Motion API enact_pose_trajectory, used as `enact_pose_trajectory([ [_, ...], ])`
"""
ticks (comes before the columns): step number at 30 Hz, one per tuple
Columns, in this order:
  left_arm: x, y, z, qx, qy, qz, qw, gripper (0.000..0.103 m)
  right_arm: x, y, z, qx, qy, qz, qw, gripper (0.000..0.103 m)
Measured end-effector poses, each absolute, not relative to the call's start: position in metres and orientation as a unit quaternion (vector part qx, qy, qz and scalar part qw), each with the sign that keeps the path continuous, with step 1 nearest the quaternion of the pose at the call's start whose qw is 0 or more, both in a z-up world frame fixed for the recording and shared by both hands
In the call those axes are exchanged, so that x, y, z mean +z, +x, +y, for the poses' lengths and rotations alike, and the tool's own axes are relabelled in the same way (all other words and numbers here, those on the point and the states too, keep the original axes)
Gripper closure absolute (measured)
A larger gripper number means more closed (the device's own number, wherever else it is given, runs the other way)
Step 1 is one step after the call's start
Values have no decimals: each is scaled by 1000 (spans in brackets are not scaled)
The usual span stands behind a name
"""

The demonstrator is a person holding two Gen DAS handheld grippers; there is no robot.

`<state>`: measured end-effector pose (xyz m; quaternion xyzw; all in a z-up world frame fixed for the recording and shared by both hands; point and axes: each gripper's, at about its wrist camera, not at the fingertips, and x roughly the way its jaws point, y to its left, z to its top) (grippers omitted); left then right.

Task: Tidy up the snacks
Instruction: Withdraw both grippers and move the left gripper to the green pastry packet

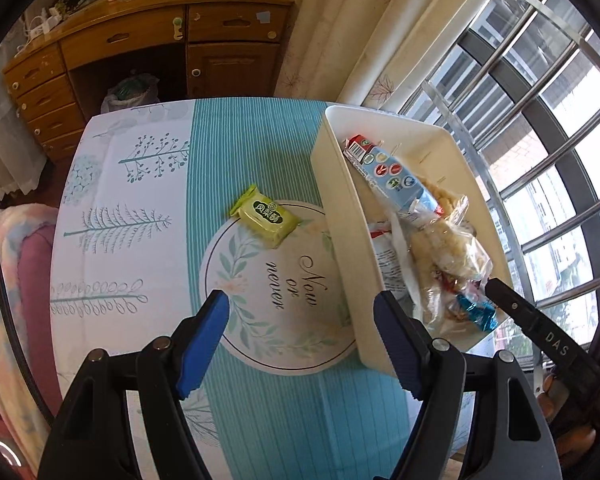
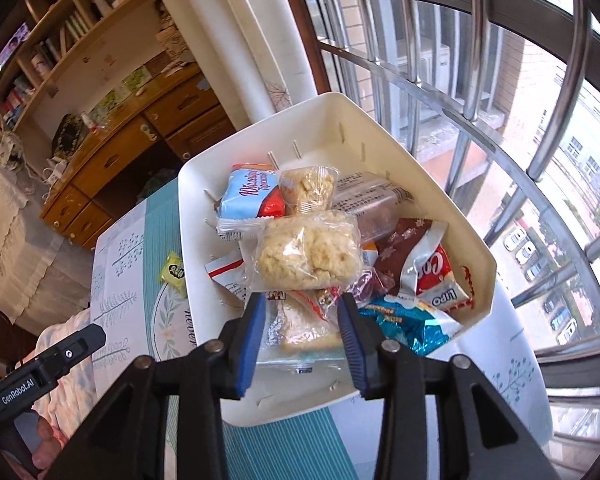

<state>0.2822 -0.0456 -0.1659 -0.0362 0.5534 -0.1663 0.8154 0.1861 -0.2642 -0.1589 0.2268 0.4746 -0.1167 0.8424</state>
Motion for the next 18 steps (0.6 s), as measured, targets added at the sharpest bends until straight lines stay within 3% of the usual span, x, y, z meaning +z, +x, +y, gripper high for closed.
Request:
enact_pose_trajectory([
  [9, -194, 321, -50, -191, 42, 577, 793, 21, -167, 182, -257, -167, 266, 492, 812, 52],
  [18, -236, 370, -64, -202, 88, 587, 779, 19, -170, 183, -257, -208, 277, 508, 788, 52],
])
